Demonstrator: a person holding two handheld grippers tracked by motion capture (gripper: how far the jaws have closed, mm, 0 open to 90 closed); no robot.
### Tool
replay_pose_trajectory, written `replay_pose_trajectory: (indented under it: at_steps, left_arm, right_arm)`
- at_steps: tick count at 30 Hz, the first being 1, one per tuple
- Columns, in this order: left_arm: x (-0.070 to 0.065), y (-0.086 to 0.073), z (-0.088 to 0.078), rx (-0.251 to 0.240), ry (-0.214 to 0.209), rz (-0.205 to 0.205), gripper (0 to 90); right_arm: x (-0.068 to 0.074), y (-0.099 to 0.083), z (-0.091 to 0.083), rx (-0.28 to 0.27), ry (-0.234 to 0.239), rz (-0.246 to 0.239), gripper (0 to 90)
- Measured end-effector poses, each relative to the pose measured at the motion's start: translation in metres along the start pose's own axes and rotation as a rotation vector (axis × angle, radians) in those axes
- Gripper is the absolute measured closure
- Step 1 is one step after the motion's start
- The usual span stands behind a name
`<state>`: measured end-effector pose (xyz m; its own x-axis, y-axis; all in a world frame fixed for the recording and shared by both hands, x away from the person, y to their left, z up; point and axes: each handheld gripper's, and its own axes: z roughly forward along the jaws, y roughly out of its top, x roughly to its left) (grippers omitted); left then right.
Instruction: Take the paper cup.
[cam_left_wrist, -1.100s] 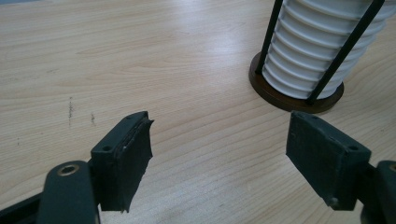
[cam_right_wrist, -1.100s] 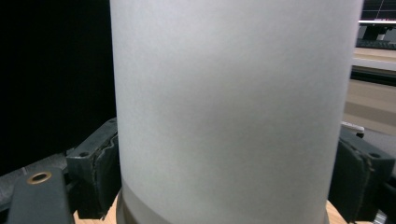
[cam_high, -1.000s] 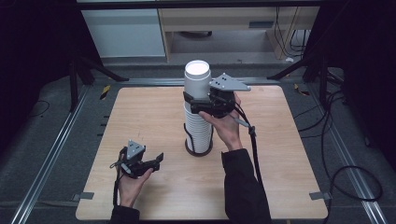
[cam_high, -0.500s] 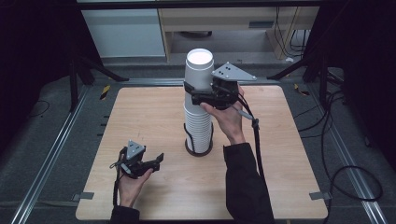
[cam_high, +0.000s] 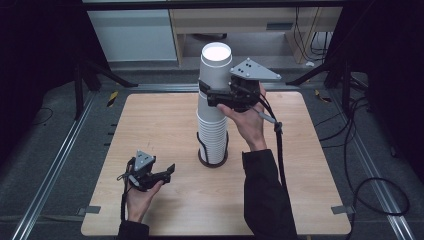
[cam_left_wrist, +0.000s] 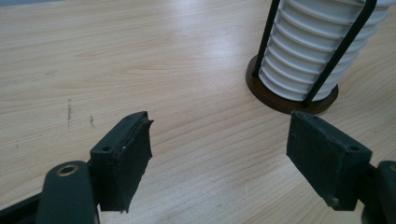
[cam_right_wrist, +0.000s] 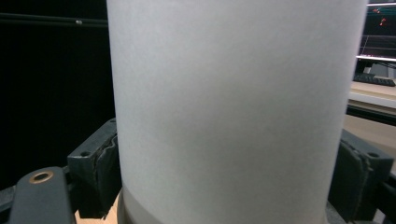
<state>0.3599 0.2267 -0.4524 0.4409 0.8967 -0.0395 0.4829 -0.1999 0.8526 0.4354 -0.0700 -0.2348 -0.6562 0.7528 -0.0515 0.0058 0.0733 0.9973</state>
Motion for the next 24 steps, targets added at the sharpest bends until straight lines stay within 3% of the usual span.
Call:
replay_pose_trajectory:
  at_steps: [10, 19, 24]
  left_arm:
    - [0.0, 0.002, -0.002, -0.002, -0.007, 0.003, 21.2]
    - [-0.003, 0.003, -0.003, 0.004, -0.013, 0.016, 20.8]
    - [-0.005, 0.004, -0.004, 0.003, -0.024, 0.023, 20.6]
  right_arm:
    - [-0.014, -0.002, -0.028, -0.006, -0.035, -0.008, 13.8]
    - [-0.031, -0.022, -0.058, 0.01, -0.063, 0.006, 13.8]
    - [-0.034, -0.034, -0.066, 0.026, -0.064, 0.013, 13.8]
